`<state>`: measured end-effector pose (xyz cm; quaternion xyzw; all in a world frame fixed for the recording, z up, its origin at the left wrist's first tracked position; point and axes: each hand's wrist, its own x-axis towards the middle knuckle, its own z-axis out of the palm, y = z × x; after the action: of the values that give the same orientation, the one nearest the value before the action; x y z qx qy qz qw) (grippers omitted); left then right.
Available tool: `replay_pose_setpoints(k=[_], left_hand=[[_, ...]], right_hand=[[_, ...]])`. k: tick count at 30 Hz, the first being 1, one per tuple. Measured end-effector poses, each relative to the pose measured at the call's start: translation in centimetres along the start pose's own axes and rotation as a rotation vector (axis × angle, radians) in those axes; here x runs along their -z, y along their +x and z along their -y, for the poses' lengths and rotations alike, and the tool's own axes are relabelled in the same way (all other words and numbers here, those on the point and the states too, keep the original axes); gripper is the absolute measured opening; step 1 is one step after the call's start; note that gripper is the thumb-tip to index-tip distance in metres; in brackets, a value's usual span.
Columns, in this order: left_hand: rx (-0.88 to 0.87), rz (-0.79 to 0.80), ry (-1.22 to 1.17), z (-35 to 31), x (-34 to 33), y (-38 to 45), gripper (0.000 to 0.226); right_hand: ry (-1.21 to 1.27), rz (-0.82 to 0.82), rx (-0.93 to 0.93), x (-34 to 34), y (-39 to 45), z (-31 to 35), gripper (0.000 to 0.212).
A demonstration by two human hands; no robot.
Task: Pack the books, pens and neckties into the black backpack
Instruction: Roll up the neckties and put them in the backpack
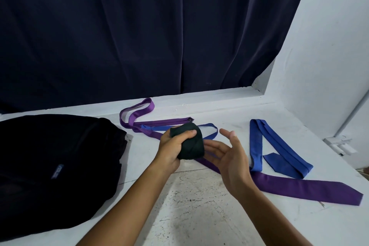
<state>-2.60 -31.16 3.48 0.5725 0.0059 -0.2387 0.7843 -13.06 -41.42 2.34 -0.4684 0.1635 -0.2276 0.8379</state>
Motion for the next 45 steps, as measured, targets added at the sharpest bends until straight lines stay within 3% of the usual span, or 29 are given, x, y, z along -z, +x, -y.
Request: replay_pose_setpoints(k=[2,6,10,14,17,25,29,38,42,45], left_hand=[[0.016,-0.017,-0.043,0.0,0.1,-0.1,0.034],[0.001,-0.06,-0.123,0.3,-0.1,-0.5,0.038],[-0.026,-0.085,-0.047,0.8,0.5,-1.4,0.044],[-0.043,-0.111,-0.007,-0.4,2.6,-2.0,0.032],[-0.049,-0.131,0.065,-1.8,5.6,-2.9,0.016],[-0.19,-0.247,-0.011,-5.7,13.1,-7.0,0.007],[-0.271,-0.272,-0.088,-8.2,16.9,-8.7,0.008],[-0.337,-0.24,-0.118,-13.1,28.0,-10.5,0.009],[-0.449,-0.196,0.087,-14.9,32.6,-11.3,0.015],[-0.643,-0.259,0.34,-16.6,36.2,-11.9,0.017]], right_hand=[[-0.046,-0.03,-0.041,0.6,0.4,0.2,0.045],[-0.286,0.195,-0.253,0.5,0.4,-0.5,0.051],[-0.37,0.275,-0.213,-0.7,0.5,-1.2,0.05],[-0.364,0.341,-0.248,-1.7,1.4,-1.4,0.039],[-0.381,0.426,-0.306,-3.2,1.8,-1.5,0.047],[-0.201,0.471,-0.469,-11.3,0.3,-3.7,0.033],[-0.189,0.579,-0.41,-16.0,-1.5,-5.2,0.044],[0.068,0.446,-0.274,-28.2,-7.4,-12.8,0.043],[0.135,0.402,-0.225,-32.3,-9.6,-15.3,0.047],[0.112,0.37,-0.234,-33.8,-10.5,-16.2,0.044]])
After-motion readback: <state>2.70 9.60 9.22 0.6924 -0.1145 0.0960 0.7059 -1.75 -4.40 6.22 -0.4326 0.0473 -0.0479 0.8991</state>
